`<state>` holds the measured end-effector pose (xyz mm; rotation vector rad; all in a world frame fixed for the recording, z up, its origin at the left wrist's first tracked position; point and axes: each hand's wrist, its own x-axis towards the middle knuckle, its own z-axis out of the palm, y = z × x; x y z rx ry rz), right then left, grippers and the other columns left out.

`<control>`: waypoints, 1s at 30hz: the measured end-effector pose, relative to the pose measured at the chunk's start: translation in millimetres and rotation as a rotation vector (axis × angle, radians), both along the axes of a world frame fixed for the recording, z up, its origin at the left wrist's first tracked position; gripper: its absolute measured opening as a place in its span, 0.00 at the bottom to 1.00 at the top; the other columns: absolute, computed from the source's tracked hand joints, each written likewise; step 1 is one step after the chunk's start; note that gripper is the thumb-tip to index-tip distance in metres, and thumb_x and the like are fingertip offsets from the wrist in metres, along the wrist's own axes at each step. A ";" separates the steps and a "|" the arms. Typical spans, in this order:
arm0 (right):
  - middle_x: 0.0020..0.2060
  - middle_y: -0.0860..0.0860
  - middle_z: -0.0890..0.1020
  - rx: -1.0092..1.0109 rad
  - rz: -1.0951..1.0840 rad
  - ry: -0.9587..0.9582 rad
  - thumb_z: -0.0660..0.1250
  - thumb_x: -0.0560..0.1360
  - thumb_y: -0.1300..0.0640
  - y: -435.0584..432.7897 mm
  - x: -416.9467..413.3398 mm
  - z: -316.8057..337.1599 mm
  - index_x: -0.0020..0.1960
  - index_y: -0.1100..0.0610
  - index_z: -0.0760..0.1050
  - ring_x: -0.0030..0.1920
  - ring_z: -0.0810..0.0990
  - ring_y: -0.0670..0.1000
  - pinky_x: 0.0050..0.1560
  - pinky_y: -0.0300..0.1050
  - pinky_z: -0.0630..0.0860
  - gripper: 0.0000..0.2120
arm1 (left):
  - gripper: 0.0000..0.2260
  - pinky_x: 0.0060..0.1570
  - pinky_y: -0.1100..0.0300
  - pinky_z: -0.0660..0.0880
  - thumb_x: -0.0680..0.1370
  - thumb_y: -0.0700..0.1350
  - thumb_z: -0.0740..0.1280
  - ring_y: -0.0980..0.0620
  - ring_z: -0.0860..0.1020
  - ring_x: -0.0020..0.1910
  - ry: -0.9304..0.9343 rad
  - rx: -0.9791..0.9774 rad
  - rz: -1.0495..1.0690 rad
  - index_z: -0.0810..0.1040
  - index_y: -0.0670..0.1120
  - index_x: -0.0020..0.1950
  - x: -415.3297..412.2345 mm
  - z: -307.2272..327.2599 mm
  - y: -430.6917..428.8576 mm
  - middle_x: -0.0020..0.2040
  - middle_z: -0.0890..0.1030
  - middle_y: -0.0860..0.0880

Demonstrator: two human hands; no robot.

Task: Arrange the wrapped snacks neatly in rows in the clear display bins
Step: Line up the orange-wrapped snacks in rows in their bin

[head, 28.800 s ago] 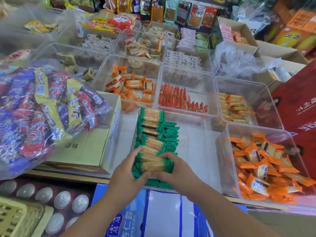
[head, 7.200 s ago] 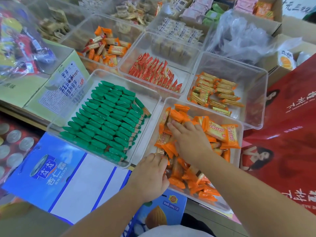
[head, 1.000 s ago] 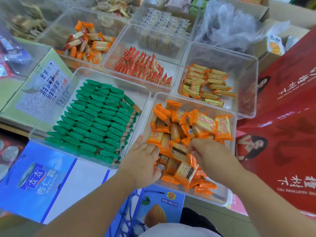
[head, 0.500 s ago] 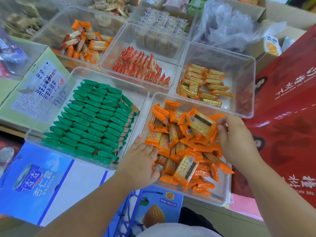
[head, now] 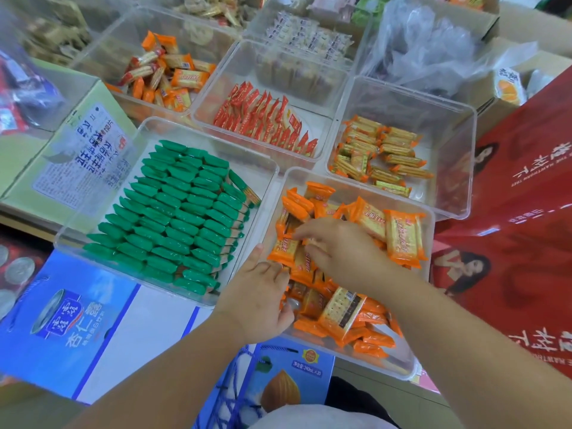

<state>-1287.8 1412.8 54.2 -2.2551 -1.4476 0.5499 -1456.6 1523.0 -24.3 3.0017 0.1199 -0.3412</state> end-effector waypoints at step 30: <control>0.64 0.57 0.72 -0.611 0.344 -0.639 0.58 0.81 0.48 46.7 -10.9 -93.1 0.71 0.42 0.62 0.64 0.71 0.60 0.61 0.56 0.64 0.19 | 0.26 0.77 0.50 0.31 0.75 0.58 0.52 0.49 0.76 0.56 0.013 0.005 0.013 0.78 0.45 0.63 1.9 4.4 -0.8 0.54 0.79 0.49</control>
